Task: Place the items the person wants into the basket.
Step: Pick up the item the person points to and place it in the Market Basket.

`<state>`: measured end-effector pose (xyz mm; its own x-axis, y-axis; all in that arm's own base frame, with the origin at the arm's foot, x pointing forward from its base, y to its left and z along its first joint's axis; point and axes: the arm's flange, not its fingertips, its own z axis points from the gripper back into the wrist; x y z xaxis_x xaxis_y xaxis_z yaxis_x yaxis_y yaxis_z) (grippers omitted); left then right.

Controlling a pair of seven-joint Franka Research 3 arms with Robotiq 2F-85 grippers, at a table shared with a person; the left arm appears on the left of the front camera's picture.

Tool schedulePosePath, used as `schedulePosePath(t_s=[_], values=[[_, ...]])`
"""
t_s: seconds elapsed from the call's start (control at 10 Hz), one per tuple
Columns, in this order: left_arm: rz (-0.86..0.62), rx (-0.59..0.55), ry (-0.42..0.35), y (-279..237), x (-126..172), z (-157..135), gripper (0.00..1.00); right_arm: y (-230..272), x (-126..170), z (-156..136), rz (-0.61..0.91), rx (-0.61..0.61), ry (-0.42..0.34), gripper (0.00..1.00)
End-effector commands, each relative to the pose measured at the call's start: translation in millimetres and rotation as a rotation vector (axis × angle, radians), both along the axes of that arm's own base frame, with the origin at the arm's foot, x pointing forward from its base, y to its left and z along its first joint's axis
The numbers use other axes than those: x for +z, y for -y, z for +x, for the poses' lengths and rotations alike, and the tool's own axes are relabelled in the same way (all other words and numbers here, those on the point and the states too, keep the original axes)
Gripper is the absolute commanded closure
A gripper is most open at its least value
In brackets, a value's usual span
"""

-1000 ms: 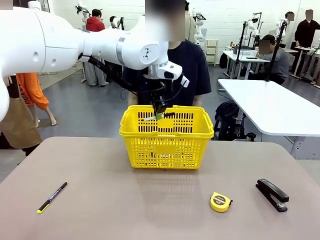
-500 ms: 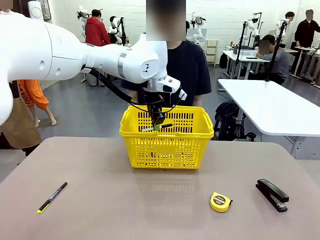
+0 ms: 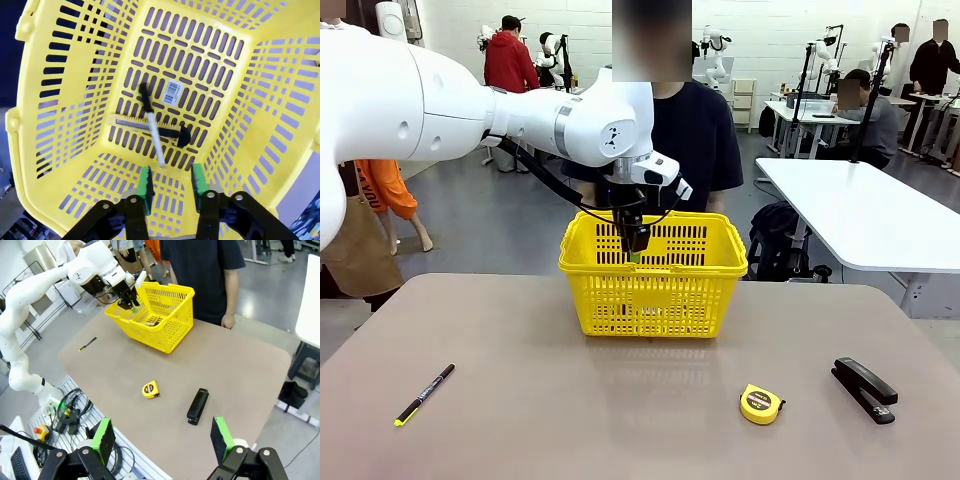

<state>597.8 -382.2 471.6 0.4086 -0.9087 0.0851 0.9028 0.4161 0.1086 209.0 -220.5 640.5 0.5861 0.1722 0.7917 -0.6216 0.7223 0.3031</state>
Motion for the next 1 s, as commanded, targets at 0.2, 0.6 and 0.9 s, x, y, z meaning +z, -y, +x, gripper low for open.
schedulePosePath(t_s=[0.2, 0.6, 0.9], values=[[-0.012, 0.003, 0.006, -3.7, 5.9, 2.9, 0.00, -0.1, 0.2, 0.7, 0.024, 0.016, 0.019, 0.00], [-0.017, 0.012, -0.007, -4.9, 8.6, 4.1, 0.00, -0.1, 0.2, 0.7, 0.024, 0.016, 0.019, 0.00], [0.007, 0.037, -0.031, -13.6, 32.3, -8.9, 0.00, -0.1, 0.2, 0.7, 0.024, 0.016, 0.019, 0.00]])
